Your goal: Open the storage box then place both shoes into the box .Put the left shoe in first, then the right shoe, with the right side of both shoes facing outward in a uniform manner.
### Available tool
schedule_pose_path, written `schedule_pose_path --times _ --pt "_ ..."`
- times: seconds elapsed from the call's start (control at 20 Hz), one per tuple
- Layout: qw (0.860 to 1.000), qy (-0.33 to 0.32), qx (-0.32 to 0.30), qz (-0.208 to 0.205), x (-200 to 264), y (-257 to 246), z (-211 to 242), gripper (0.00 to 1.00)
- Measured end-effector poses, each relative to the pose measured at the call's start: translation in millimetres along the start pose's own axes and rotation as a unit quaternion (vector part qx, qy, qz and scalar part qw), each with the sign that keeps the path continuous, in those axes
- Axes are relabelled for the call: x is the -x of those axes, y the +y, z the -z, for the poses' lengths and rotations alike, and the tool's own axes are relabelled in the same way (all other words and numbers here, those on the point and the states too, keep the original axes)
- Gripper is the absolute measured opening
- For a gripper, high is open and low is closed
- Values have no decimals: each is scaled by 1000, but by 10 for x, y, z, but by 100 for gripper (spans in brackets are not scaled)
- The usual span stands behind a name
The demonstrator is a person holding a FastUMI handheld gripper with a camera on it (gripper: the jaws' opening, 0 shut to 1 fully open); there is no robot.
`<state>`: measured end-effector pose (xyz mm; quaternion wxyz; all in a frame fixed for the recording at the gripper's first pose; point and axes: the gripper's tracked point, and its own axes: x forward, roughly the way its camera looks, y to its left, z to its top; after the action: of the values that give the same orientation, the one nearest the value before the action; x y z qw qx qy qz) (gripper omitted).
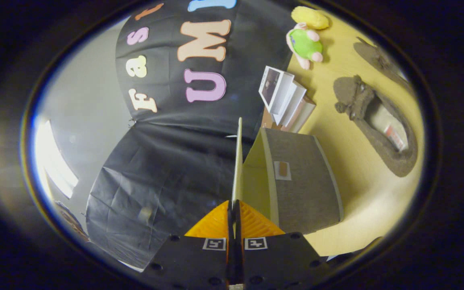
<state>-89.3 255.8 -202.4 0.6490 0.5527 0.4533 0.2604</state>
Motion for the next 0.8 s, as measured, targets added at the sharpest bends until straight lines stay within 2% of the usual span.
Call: schedule_pose_path --times 0.35,0.45,0.8 --pt "999 6 45 -4 -276 683 19 3" --pt "998 15 51 -20 -396 961 83 3" --pt "991 65 111 -41 -931 1601 696 3"
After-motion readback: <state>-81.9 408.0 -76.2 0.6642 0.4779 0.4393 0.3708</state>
